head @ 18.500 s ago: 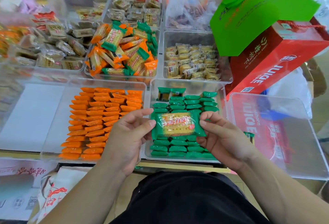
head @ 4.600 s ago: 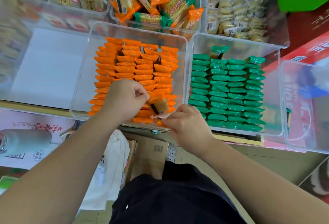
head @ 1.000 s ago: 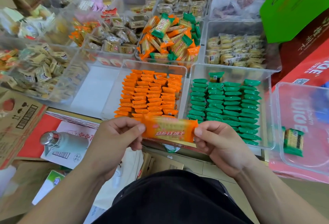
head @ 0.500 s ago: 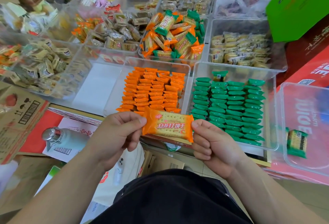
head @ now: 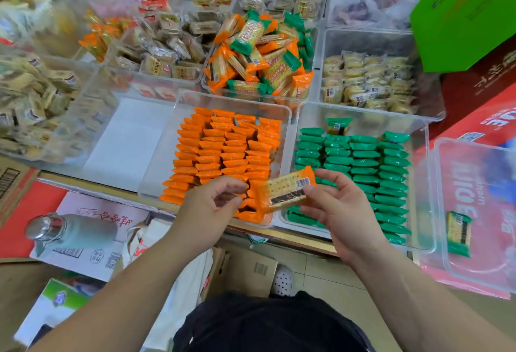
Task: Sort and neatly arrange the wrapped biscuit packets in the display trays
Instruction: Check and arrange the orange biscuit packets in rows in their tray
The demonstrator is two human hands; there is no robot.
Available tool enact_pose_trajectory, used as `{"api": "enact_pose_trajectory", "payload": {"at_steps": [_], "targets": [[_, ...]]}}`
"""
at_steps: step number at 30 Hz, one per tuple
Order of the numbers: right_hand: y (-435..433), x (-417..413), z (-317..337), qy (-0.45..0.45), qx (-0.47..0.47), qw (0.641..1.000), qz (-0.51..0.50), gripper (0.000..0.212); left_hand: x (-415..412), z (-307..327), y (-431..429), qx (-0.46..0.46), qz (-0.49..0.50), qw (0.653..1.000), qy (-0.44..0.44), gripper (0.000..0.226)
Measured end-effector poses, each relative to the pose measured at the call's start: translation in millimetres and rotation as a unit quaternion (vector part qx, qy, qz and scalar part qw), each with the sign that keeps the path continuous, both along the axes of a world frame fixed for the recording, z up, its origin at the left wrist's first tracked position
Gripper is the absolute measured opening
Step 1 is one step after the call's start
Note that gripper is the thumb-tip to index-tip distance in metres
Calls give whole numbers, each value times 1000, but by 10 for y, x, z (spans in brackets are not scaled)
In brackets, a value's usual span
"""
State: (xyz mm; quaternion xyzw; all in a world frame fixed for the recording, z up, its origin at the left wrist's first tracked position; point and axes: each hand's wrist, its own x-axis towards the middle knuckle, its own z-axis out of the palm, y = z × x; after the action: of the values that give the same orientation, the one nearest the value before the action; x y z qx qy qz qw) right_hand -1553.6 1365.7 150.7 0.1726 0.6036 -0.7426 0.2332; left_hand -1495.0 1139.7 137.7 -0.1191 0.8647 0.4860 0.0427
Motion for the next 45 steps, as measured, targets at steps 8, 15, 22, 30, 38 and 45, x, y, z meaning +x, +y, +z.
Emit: {"api": "enact_pose_trajectory", "payload": {"at_steps": [8,15,22,30,38,45], "targets": [[-30,-49,-262,200,208,953,87,21,-591,-797,-119,-329,-208,918,-76,29],[-97,111,-427,433,335,805,228,26,-757,-930,-40,-389,-272,880,-27,10],[-270,93,-530,515,387,692,326,21,-691,-943,-239,-207,-150,967,-19,8],[-570,3,-797,479,515,604,375,20,-594,-702,-396,-132,-37,991,7,9],[-763,-74,-1026,418,603,552,396,25,-340,-473,-571,-74,121,988,58,7],[-915,-197,-974,353,640,485,480,10,-50,-401,-762,14,179,983,33,4]]}}
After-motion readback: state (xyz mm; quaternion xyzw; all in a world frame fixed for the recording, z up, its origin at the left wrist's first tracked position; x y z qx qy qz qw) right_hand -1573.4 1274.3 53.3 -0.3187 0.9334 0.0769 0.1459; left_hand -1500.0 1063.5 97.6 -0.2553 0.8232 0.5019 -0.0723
